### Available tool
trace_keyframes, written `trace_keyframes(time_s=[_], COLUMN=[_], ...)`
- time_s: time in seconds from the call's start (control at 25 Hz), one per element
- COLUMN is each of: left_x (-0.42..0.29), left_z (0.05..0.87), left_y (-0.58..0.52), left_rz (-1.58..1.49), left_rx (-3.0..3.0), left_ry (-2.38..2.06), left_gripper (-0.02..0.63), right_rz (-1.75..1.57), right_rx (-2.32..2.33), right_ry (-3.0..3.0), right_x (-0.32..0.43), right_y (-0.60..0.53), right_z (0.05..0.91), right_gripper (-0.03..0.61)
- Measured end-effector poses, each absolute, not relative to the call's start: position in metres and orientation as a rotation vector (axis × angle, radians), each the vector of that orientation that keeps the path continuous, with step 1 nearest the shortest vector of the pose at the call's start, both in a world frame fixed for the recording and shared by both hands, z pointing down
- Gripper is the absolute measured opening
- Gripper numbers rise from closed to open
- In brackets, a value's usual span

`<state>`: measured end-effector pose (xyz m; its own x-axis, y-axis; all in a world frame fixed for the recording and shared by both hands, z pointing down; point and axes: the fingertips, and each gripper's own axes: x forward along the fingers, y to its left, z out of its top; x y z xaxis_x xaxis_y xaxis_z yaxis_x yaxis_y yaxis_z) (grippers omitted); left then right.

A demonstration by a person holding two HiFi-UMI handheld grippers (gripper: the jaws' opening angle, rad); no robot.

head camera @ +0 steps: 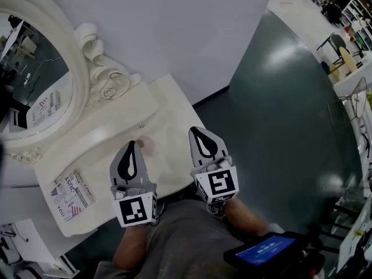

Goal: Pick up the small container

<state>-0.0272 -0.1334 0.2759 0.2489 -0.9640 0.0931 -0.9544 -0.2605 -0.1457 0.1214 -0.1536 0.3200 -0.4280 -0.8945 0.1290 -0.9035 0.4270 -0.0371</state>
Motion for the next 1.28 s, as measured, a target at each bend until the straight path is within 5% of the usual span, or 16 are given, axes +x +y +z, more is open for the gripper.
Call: trace_keyframes(time_s=[0.56,0.64,0.92,1.28], left_x=[-0.050,-0.049,-0.048,-0.056], left_z=[0.332,0.343,0.386,0.428], left_y=[-0.138,-0.139,-0.146,-0.157], left_rz=[-0.227,-0.230,-0.259,-0.301], left_rx=[-2.540,-2.572,-2.644,-2.662], left_ry=[1.953,1.943,1.991,2.053], left_gripper=[0.024,0.125,0.253,0.255], right_rz=[0.220,0.234,0.286,0.326], right_rx=[1.446,1.427,1.387,1.336], right_ry=[-2.518,-2.502,-2.424,-2.404], right_x=[0.090,0.088,0.090,0.089], right_y=[-0.166,-0.166,-0.174,-0.182], right_z=[0.371,0.380,0.413,0.445], right_gripper=[0.015,0.015,0.015,0.015])
